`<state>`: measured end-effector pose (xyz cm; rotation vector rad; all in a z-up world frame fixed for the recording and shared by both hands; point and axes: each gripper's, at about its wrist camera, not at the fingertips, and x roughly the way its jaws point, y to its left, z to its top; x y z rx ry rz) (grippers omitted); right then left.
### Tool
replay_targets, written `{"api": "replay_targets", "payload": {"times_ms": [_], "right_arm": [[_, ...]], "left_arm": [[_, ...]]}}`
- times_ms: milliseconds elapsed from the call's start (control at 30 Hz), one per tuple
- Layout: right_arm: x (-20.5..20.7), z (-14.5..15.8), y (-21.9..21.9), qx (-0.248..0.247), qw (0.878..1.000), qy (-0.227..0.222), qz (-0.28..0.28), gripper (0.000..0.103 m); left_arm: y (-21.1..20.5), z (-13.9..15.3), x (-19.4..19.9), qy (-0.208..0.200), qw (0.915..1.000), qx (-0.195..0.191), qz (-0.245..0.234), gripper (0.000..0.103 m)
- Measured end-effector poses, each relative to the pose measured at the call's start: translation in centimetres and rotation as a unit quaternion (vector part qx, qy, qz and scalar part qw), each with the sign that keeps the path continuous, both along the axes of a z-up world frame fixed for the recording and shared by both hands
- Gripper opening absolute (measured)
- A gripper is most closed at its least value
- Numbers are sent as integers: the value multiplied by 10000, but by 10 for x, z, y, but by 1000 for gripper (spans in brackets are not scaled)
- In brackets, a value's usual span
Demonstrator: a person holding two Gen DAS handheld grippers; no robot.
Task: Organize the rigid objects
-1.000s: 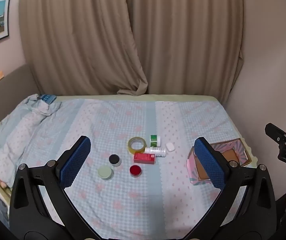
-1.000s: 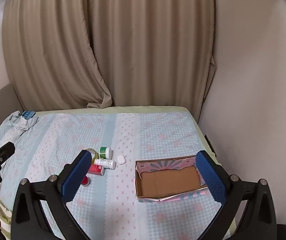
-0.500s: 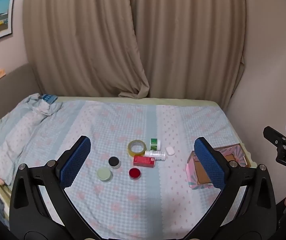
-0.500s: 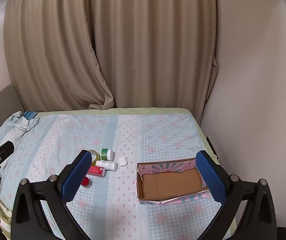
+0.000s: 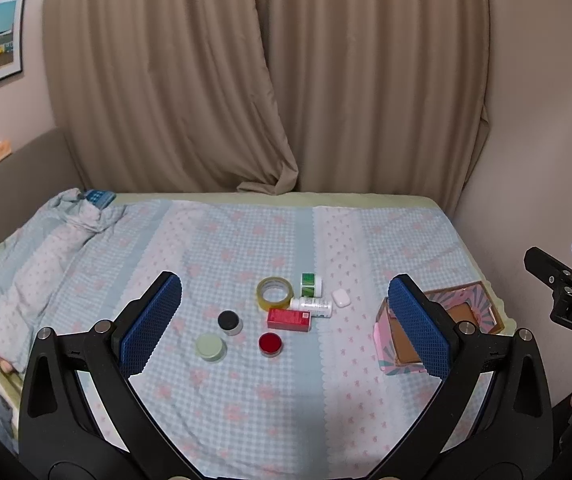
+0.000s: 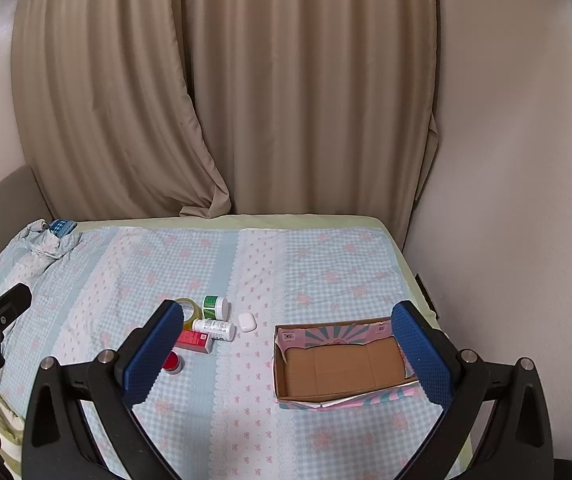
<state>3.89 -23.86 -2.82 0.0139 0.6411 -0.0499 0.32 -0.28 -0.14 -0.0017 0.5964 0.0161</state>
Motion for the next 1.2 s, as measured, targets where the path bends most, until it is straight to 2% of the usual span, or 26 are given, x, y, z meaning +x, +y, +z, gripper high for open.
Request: {"api": "replay_targets", "payload": {"times_ms": [1200], "right_arm": [[-5, -3, -6, 19, 10000, 19, 32, 103]], "left_arm": [[3, 4, -7, 107, 9999, 4, 8, 103]]}}
